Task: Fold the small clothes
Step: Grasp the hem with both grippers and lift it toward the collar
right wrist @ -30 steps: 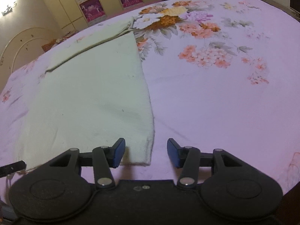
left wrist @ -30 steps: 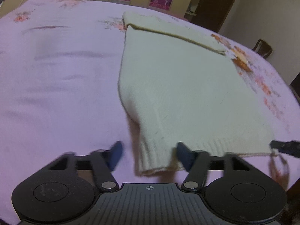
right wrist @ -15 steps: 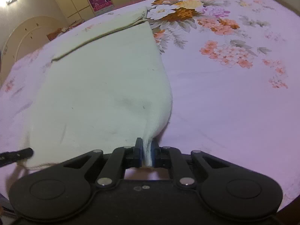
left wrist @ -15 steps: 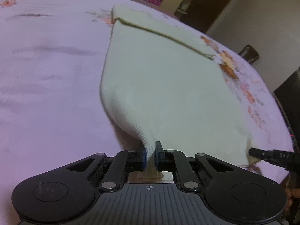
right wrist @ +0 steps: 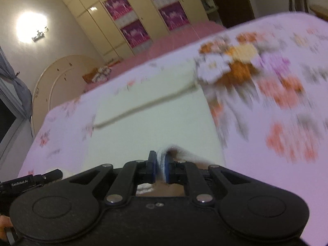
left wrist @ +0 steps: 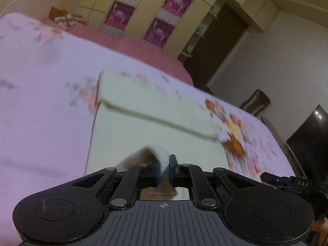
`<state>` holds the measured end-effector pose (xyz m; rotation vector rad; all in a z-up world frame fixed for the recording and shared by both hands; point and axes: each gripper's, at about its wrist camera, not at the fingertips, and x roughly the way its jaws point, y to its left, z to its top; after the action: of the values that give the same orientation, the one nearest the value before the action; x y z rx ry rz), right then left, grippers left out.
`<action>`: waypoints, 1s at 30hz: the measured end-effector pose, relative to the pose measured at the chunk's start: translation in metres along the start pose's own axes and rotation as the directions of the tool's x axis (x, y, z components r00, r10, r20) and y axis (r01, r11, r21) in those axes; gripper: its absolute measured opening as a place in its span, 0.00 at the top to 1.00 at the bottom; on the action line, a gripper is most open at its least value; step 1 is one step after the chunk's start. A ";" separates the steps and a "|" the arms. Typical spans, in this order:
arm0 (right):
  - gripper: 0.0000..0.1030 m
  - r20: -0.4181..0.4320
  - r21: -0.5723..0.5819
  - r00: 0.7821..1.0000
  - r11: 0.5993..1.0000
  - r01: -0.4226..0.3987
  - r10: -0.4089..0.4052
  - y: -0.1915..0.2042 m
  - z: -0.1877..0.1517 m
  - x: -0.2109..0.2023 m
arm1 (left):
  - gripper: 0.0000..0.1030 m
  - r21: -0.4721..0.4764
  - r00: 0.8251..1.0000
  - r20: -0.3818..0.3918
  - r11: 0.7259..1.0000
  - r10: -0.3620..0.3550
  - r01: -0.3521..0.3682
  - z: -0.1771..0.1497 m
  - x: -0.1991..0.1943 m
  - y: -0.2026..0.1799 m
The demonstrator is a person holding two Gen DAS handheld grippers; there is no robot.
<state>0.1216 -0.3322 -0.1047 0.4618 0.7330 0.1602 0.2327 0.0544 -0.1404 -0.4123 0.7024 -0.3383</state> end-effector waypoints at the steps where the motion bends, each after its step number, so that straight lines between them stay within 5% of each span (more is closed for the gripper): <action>1: 0.91 0.008 -0.004 1.000 1.000 -0.006 0.006 0.000 0.013 0.011 | 0.92 0.000 1.000 0.009 1.000 0.004 -0.004 0.009 0.009 0.000; 12: 0.92 0.057 0.009 0.998 0.999 -0.035 0.034 -0.018 0.117 0.149 | 0.92 -0.047 0.992 0.092 0.995 0.090 -0.086 0.095 0.145 0.013; 25: 0.92 -0.008 0.135 1.000 0.991 0.014 -0.013 -0.062 0.162 0.256 | 0.91 -0.130 0.968 0.037 0.961 0.250 -0.243 0.135 0.248 0.047; 30: 0.88 -0.017 0.117 0.999 0.992 0.040 -0.038 -0.061 0.170 0.275 | 0.84 -0.115 0.969 0.029 0.964 0.245 -0.240 0.146 0.262 0.048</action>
<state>0.4380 -0.3634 -0.1894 0.5587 0.7680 0.0840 0.5270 0.0189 -0.2062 -0.4318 0.7232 -0.0585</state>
